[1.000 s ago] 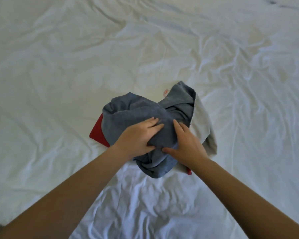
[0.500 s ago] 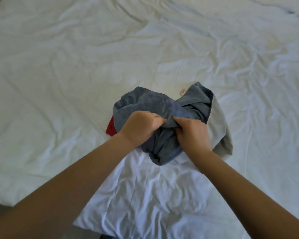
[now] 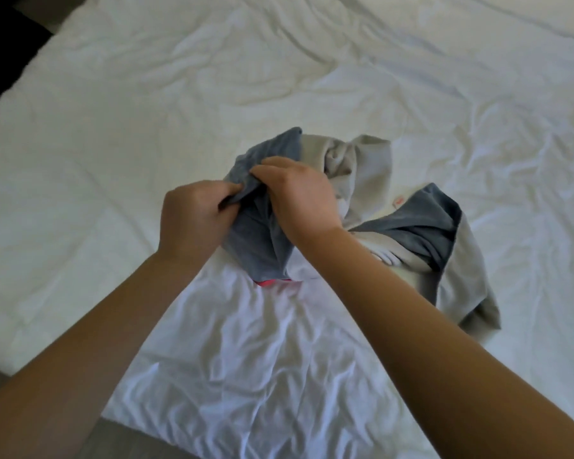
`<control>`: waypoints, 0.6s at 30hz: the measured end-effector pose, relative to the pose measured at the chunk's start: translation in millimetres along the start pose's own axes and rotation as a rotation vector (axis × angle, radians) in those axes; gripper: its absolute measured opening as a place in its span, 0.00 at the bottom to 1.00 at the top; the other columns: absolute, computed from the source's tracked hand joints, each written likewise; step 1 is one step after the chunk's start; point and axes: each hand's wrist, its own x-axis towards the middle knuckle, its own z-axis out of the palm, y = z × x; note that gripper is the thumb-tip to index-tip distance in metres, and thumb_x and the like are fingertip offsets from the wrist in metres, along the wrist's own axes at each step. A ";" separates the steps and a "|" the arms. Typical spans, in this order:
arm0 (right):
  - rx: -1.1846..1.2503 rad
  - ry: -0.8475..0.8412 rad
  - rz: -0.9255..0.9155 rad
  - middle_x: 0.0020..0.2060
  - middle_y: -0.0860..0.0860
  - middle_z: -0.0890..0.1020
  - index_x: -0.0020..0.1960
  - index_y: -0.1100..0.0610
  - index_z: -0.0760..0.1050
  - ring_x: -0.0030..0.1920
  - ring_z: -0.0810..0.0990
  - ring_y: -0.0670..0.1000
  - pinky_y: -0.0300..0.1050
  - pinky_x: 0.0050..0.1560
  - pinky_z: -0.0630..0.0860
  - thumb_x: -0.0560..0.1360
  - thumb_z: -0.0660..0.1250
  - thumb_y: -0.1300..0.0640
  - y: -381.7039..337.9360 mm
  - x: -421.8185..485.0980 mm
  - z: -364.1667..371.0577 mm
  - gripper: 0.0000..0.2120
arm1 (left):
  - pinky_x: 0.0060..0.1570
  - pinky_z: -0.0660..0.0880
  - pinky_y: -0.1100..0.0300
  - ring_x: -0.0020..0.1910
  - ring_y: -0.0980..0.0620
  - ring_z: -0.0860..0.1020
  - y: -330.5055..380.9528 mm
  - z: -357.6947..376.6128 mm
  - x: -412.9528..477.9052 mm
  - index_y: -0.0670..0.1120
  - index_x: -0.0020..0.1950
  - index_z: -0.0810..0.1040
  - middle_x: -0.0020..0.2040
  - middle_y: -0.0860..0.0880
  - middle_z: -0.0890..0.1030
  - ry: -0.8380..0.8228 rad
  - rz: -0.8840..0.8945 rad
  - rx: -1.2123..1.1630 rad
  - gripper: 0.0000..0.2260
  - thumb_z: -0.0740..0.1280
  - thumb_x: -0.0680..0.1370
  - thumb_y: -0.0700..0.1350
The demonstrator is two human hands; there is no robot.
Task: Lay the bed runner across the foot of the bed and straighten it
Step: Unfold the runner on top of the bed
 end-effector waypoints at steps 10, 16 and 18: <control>-0.153 -0.242 0.144 0.61 0.55 0.74 0.59 0.55 0.75 0.63 0.71 0.56 0.48 0.52 0.70 0.77 0.61 0.57 46.2 44.8 41.2 0.12 | 0.39 0.72 0.51 0.40 0.42 0.78 -13.8 52.8 29.9 0.43 0.45 0.81 0.40 0.44 0.83 -0.205 -0.262 -0.005 0.09 0.62 0.77 0.42; 0.083 -0.022 0.248 0.68 0.51 0.71 0.70 0.51 0.66 0.63 0.73 0.55 0.51 0.53 0.76 0.79 0.59 0.51 88.7 -16.5 4.2 0.20 | 0.55 0.74 0.53 0.58 0.45 0.77 -1.9 55.3 45.5 0.45 0.66 0.74 0.60 0.45 0.79 -0.264 -0.061 -0.028 0.17 0.65 0.77 0.44; 0.036 -0.036 0.270 0.66 0.51 0.73 0.69 0.51 0.67 0.61 0.74 0.54 0.46 0.47 0.73 0.77 0.60 0.45 106.7 -56.7 -8.3 0.22 | 0.54 0.75 0.51 0.60 0.43 0.76 2.4 52.0 39.4 0.44 0.66 0.74 0.62 0.43 0.77 -0.224 0.173 0.040 0.19 0.67 0.75 0.43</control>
